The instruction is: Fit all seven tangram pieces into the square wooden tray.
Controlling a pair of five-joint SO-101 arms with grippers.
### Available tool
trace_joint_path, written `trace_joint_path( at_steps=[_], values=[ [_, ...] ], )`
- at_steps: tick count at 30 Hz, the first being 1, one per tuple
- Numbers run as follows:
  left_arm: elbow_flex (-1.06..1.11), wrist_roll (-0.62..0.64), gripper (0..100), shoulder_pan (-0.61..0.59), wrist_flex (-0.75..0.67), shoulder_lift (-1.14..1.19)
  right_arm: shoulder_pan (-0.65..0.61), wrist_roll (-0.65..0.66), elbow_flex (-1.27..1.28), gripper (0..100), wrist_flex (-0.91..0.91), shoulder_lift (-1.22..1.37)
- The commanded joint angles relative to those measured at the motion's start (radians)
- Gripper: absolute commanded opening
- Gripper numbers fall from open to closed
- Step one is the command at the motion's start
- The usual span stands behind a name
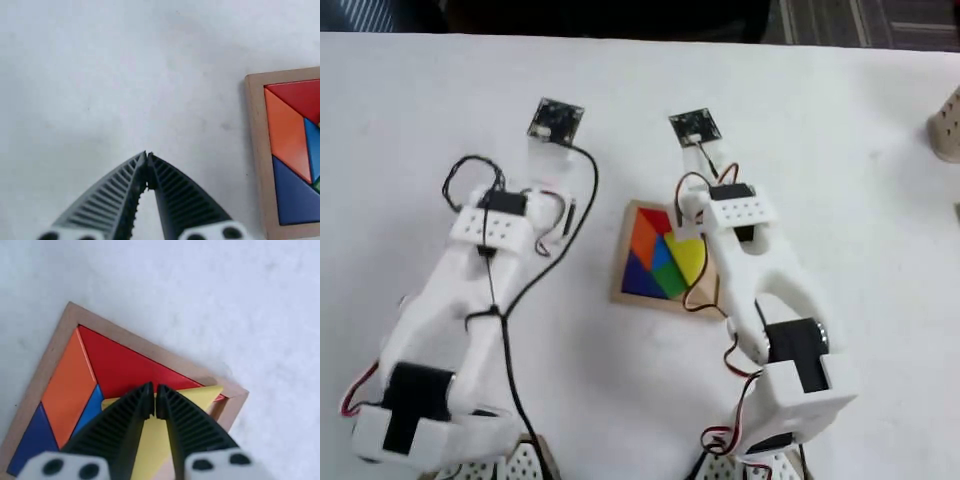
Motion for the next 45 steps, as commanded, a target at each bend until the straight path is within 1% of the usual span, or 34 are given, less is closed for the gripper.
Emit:
trace_joint_path(
  at_steps=[1, 4, 6, 10, 14, 17, 25, 30, 38, 42, 45],
  values=[
    [0.000, -0.011, 2, 0.019, -0.034, -0.065, -0.005, 0.011, -0.032, 1.8, 0.010, -0.035],
    [0.000, -0.017, 2, 0.024, -0.034, -0.065, -0.028, 0.012, -0.031, 1.8, 0.013, -0.028],
    [0.014, -0.018, 2, 0.025, -0.041, -0.065, -0.044, 0.037, -0.028, 1.8, 0.016, -0.028],
    [0.029, -0.020, 2, 0.022, -0.071, -0.065, -0.048, 0.068, -0.026, 1.8, 0.036, -0.028],
    [0.031, -0.020, 2, 0.022, -0.071, -0.065, -0.050, 0.077, -0.028, 1.8, 0.058, -0.028],
    [0.031, -0.020, 2, 0.024, -0.071, -0.065, -0.062, 0.137, -0.028, 1.8, 0.091, -0.028],
    [0.031, -0.020, 2, 0.024, -0.071, -0.065, -0.067, 0.144, -0.021, 1.8, 0.153, -0.074],
    [0.031, -0.020, 2, 0.022, -0.091, -0.064, -0.077, 0.146, 0.112, 1.8, 0.097, -0.196],
    [0.031, -0.020, 2, 0.022, -0.091, -0.064, -0.140, 0.164, 0.353, 1.8, 0.027, -0.435],
    [0.031, -0.020, 2, 0.021, -0.091, -0.064, -0.150, 0.166, 0.428, 1.8, 0.030, -0.521],
    [0.031, -0.020, 2, 0.021, -0.091, -0.064, -0.203, 0.167, 0.473, 1.8, 0.076, -0.533]
  ],
)
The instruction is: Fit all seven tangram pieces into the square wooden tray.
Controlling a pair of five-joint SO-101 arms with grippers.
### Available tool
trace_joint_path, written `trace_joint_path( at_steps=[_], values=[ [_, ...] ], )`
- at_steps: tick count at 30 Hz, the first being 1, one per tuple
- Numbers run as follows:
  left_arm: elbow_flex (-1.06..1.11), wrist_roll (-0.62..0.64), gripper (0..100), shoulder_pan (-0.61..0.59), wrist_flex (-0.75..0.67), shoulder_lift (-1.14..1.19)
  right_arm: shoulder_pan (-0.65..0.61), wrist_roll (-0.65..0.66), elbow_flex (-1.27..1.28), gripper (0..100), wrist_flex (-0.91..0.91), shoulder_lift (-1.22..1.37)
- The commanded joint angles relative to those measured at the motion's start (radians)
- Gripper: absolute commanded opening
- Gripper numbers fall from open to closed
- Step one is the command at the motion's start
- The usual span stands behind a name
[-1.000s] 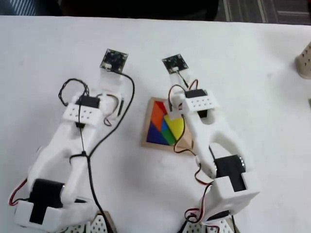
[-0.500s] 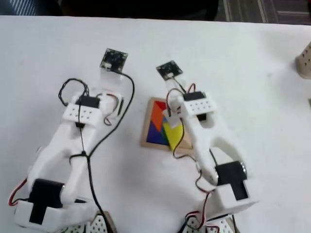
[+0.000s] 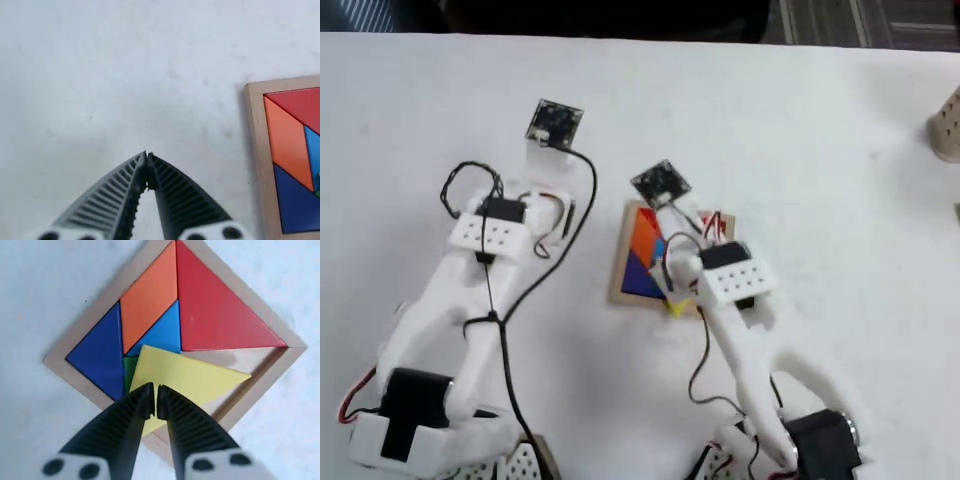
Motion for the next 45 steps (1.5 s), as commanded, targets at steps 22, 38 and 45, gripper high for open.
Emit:
trace_joint_path(
  at_steps=[22, 38, 45],
  values=[
    [0.011, -0.011, 2, 0.022, -0.026, -0.051, 0.136, 0.005, 0.043, 1.8, 0.038, -0.059],
    [0.017, -0.011, 2, 0.019, -0.068, -0.050, -0.035, -0.160, -0.080, 1.9, -0.047, -0.039],
    [-0.032, -0.011, 2, 0.018, -0.060, 0.030, 0.024, -0.150, -0.094, 1.9, -0.179, 0.139]
  ],
)
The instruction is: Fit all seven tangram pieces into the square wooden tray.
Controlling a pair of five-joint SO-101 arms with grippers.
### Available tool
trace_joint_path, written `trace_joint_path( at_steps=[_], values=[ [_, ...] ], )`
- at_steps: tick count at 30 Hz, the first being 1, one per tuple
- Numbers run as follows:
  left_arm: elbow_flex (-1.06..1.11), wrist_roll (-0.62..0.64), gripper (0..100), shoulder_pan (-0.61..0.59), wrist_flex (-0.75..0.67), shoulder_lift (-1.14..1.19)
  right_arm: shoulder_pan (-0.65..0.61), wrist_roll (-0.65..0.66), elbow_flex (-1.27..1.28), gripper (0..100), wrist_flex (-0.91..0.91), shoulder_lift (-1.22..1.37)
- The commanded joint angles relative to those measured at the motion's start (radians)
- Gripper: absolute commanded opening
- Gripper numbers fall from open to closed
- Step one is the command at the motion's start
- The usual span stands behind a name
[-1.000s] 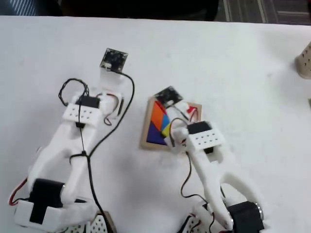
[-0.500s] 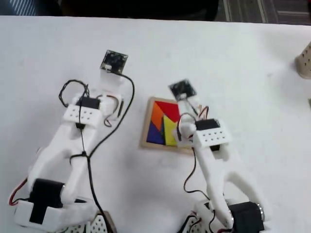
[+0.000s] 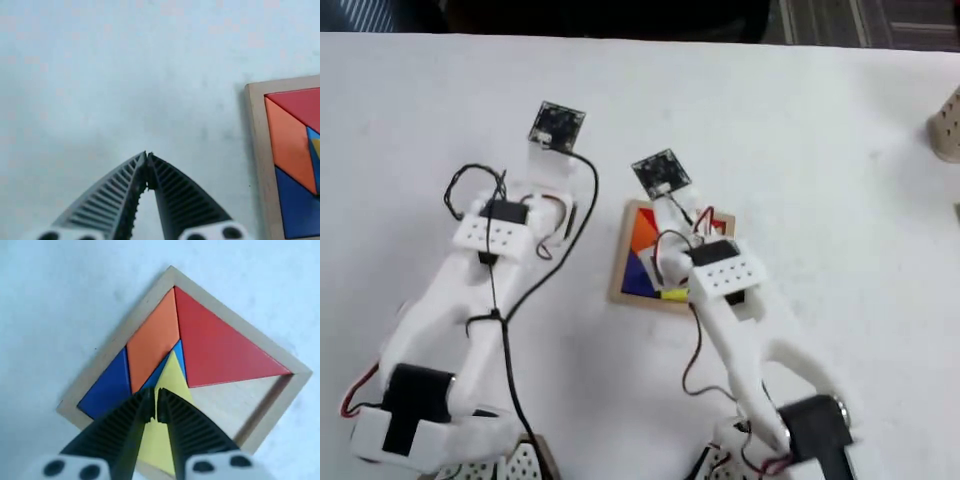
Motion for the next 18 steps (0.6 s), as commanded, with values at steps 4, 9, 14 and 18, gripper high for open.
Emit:
trace_joint_path(
  at_steps=[4, 9, 14, 18],
  values=[
    [-0.054, -0.011, 2, 0.010, -0.015, 0.008, 0.062, -0.003, -0.124, 1.9, 0.027, 0.088],
    [-0.054, -0.011, 2, 0.010, -0.015, 0.008, 0.150, -0.003, -0.167, 2.0, 0.028, 0.130],
    [-0.054, -0.011, 2, 0.010, -0.015, 0.008, 0.196, -0.003, -0.195, 1.9, 0.033, 0.151],
    [-0.054, -0.011, 2, 0.010, -0.015, 0.008, 0.228, -0.003, -0.195, 1.9, 0.053, 0.122]
  ],
)
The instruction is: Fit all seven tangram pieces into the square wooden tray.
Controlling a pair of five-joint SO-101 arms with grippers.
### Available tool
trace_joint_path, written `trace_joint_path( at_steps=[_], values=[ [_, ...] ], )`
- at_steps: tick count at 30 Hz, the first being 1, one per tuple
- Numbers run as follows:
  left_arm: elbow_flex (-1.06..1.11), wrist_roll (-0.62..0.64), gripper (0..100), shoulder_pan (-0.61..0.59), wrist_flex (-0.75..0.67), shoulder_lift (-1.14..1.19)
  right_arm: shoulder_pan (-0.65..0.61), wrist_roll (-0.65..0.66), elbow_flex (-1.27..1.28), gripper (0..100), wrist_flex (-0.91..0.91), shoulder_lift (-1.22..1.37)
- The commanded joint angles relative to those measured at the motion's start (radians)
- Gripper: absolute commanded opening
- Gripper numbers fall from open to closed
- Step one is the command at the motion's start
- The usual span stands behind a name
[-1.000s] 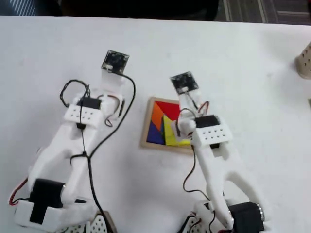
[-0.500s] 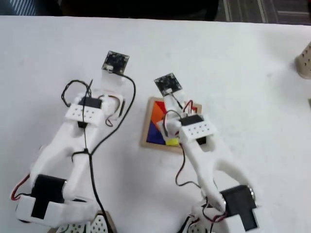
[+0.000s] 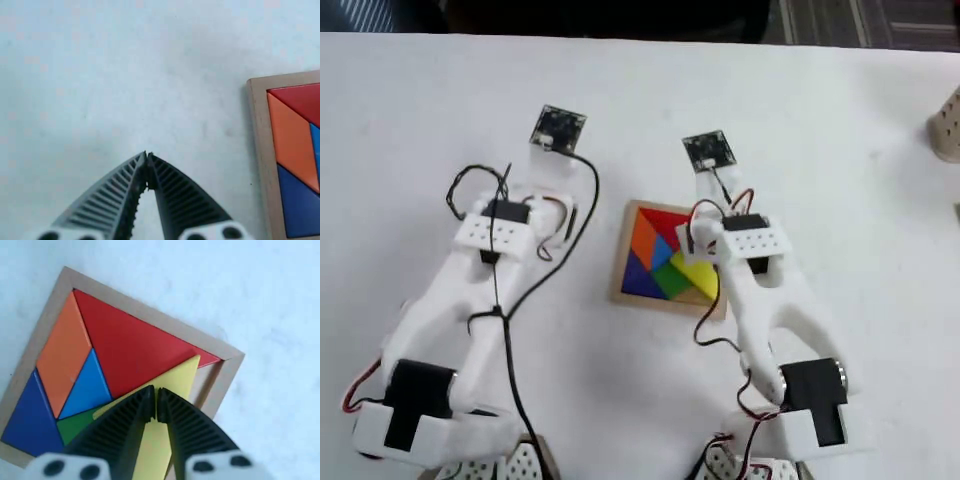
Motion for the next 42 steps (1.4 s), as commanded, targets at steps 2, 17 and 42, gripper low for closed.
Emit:
trace_joint_path(
  at_steps=[2, 17, 42],
  values=[
    [-0.052, -0.011, 2, 0.010, -0.015, -0.005, 0.058, -0.008, -0.044, 1.9, 0.050, -0.074],
    [-0.054, -0.011, 2, 0.001, -0.015, -0.005, 0.065, -0.002, 0.003, 1.9, 0.231, -0.153],
    [-0.054, -0.011, 2, 0.001, -0.015, -0.005, 0.044, -0.002, -0.146, 1.9, 0.291, 0.096]
  ],
)
